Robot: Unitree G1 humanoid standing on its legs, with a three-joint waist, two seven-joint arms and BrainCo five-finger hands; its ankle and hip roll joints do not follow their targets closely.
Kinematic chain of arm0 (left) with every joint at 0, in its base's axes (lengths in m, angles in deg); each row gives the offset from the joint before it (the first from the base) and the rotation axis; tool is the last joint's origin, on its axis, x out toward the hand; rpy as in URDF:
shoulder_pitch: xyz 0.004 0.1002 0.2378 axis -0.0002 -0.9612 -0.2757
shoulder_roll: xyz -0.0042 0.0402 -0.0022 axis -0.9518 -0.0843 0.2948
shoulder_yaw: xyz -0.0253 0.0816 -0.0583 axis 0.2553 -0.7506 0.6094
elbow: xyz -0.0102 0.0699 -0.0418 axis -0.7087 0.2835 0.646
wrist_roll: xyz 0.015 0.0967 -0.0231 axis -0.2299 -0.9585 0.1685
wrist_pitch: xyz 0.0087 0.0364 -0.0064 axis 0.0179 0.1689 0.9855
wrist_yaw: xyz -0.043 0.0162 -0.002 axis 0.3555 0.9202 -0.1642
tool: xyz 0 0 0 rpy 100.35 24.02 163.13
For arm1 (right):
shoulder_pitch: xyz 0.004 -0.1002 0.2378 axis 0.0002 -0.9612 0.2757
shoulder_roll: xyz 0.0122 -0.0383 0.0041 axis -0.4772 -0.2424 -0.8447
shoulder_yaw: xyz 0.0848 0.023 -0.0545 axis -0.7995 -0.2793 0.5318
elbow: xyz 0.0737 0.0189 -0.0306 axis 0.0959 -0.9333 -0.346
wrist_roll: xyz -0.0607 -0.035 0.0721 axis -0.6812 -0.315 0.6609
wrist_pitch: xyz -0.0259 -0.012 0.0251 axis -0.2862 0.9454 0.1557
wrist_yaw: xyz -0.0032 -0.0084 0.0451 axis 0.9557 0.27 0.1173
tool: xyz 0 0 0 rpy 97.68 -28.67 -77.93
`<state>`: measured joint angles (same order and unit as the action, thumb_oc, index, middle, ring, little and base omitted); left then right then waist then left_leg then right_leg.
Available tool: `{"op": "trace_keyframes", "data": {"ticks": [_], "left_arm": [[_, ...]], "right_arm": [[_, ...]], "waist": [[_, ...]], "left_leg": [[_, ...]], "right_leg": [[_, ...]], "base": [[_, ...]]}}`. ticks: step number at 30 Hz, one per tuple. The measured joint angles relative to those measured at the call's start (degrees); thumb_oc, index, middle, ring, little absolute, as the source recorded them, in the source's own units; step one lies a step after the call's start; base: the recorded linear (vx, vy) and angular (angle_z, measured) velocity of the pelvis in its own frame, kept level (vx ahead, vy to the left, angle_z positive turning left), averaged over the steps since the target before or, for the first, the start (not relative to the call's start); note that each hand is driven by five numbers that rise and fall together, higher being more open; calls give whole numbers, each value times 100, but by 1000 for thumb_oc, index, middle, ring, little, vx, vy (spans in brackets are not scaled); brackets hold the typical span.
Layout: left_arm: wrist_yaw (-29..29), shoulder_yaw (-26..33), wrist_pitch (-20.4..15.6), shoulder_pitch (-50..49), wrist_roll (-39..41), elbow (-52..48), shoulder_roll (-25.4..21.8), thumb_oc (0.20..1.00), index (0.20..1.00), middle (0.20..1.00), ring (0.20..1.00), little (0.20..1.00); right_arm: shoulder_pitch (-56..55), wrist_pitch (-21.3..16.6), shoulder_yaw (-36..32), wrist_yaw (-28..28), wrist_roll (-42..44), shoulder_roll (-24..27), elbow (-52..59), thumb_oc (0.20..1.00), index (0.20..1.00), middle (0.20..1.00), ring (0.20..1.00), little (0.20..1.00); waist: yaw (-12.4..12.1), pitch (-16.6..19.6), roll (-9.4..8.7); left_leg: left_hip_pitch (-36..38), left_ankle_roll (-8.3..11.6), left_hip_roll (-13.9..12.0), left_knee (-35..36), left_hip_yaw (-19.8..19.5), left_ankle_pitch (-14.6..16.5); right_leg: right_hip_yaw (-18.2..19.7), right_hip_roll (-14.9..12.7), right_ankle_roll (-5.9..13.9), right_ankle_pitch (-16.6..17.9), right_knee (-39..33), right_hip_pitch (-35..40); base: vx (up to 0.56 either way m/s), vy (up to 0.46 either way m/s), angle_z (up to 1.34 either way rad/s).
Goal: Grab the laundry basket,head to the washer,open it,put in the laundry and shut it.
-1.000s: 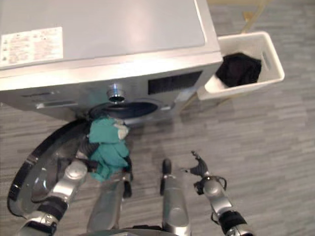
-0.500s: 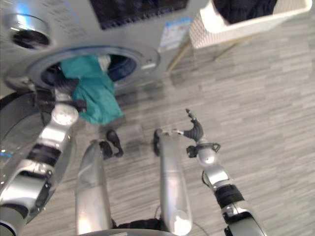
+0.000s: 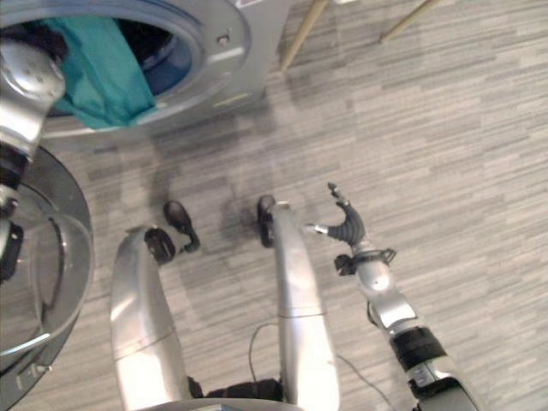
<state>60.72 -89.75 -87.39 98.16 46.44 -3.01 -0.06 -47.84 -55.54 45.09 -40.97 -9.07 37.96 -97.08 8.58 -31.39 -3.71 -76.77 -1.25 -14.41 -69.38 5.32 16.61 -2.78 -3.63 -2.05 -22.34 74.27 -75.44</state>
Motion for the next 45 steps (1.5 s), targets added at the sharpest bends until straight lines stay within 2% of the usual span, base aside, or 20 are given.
{"op": "trace_keyframes", "data": {"ticks": [1, 2, 3, 4, 5, 7, 10, 15, 21, 25, 29, 31, 37, 41, 42, 43, 45], "left_arm": [[120, -148, 2, 185, -58, 108, 0, 200, 200, 200, 200, 200], [155, -156, 4, 185, -164, 152, 6, 401, 401, 401, 401, 401], [186, -209, 21, 195, -199, 190, 12, 514, 514, 514, 514, 514], [229, -372, 36, 307, -216, 316, 18, 774, 774, 774, 774, 774], [254, -478, 39, 421, -217, 435, 23, 1000, 1000, 1000, 1000, 1000], [316, -770, 47, 790, -228, 611, 10, 1000, 1000, 1000, 1000, 1000], [168, -977, 52, 831, -282, 611, 2, 1000, 1000, 1000, 1000, 1000], [-807, -1634, 40, 1008, -1117, 602, 0, 1000, 1000, 1000, 1000, 1000], [-1251, -1646, 33, 867, -1521, 582, 36, 1000, 1000, 1000, 1000, 1000], [-1420, -1402, -37, 420, -1513, 144, 6, 1000, 1000, 1000, 1000, 1000], [-1736, -1363, -174, -391, -1526, -149, -1, 1000, 1000, 1000, 1000, 1000], [-1943, -1316, -159, -804, -1618, -115, -1, 1000, 1000, 1000, 1000, 1000], [-2213, -1297, -35, -962, -2021, 375, 9, 1000, 1000, 1000, 1000, 1000], [-2325, -1358, 148, -882, -2372, 790, 46, 1000, 1000, 1000, 1000, 1000], [-2381, -1557, 233, -789, -2569, 1082, 127, 740, 740, 740, 740, 740], [-2302, -1668, 326, -564, -2699, 1311, 323, 200, 200, 200, 200, 200], [-2392, -1678, 349, -406, -2895, 1258, 380, 200, 200, 200, 200, 200]], "right_arm": [[8, -79, 26, -26, 102, 3, 6, 1000, 1000, 1000, 1000, 1000], [15, -97, 49, -42, 126, -6, 8, 1000, 1000, 1000, 1000, 1000], [15, -104, 92, -53, 138, 2, 14, 1000, 1000, 1000, 1000, 1000], [28, -137, 174, -52, 142, 39, 17, 1000, 1000, 1000, 1000, 1000], [33, -170, 209, -66, 141, 57, 18, 1000, 1000, 1000, 1000, 1000], [36, -207, 251, -92, 141, 176, 42, 1000, 1000, 1000, 1000, 1000], [28, -208, 245, -136, 141, 293, 58, 1000, 1000, 1000, 1000, 1000], [45, -200, -24, -173, 137, 340, 59, 1000, 1000, 1000, 1000, 1000], [44, -193, 11, -271, 128, 310, 51, 1000, 1000, 1000, 1000, 1000], [39, -193, -15, -273, 110, 312, 26, 1000, 1000, 1000, 1000, 1000], [36, -176, 3, -270, 28, 308, -345, 1000, 1000, 1000, 1000, 1000], [35, -152, -12, -261, -3, 306, -413, 1000, 1000, 1000, 1000, 1000], [98, -152, -30, -254, -21, 302, -374, 1000, 1000, 1000, 1000, 1000], [127, -150, -170, -249, -11, 327, -147, 1000, 1000, 1000, 1000, 1000], [136, -152, -185, -259, -10, 362, -83, 1000, 1000, 1000, 1000, 1000], [104, -139, -192, -266, 36, 446, 2, 1000, 1000, 1000, 1000, 1000], [115, -136, -221, -282, 43, 466, 24, 1000, 1000, 1000, 1000, 1000]], "waist": [[-20, 0, -1], [-28, 0, 0], [-9, 1, -1], [-8, 1, -2], [-7, 3, 0], [-18, 21, 16], [-56, 30, 33], [-103, 34, 40], [-111, 65, 47], [-155, 486, 161], [-189, 694, 202], [-211, 693, 202], [-239, 703, 187], [-144, 735, 159], [-88, 721, 154], [-75, 719, 153], [-94, 699, 153]], "left_leg": [[-58, 0, 3, -8, -4, 2], [-61, 1, 2, -9, -5, 1], [-66, 1, -5, -8, -14, 1], [-90, 0, -4, -11, -40, 1], [-121, 0, 1, -8, -58, 1], [-320, -14, 37, -3, -75, -2], [-388, -7, 41, 0, -85, -23], [-389, 44, 99, 77, -99, -107], [-33, 93, 156, 452, -48, -232], [-25, 79, 207, 787, -31, -337], [-25, 138, 219, 941, -65, -398], [-51, 143, 217, 940, -80, -401], [-187, 96, 239, 872, -129, -371], [-678, 35, 249, 525, -152, -311], [-1079, -16, 232, 123, -228, -193], [-1317, -63, 209, -73, -234, -147], [-1364, -69, 229, -147, -215, -150]], "right_leg": [[-4, -4, -3, -1, -7, -52], [-5, -6, -2, -1, -9, -52], [-7, -11, -2, -1, -13, -51], [-26, -18, -2, -1, -16, -57], [-40, -18, -3, -1, -22, -78], [-35, -41, 0, 3, 7, -274], [-33, -37, 6, 29, -1, -344], [-42, -60, 13, 49, -50, -342], [-58, -104, 0, 108, -338, -22], [-92, -115, -21, 183, -593, -39], [-146, -100, -32, 209, -742, -28], [-161, -92, -31, 209, -760, -38], [-211, -124, -30, 206, -754, -92], [-206, -161, -15, 198, -467, -544], [-202, -167, 7, 143, -146, -886], [-192, -204, 10, 117, 38, -1095], [-145, -231, -18, 94, 127, -1157]], "base": [[0, 0, 0], [0, 0, 0], [0, 0, 0], [0, 0, 0], [6, -4, 4], [-4, -8, 5], [-3, -5, -1], [0, -3, 4], [-22, -25, 6], [-35, -30, 5], [-9, -7, 0], [0, 0, 0], [5, 6, 2], [30, 34, -4], [46, 75, -8], [34, 75, -4], [3, 17, 1]]}}
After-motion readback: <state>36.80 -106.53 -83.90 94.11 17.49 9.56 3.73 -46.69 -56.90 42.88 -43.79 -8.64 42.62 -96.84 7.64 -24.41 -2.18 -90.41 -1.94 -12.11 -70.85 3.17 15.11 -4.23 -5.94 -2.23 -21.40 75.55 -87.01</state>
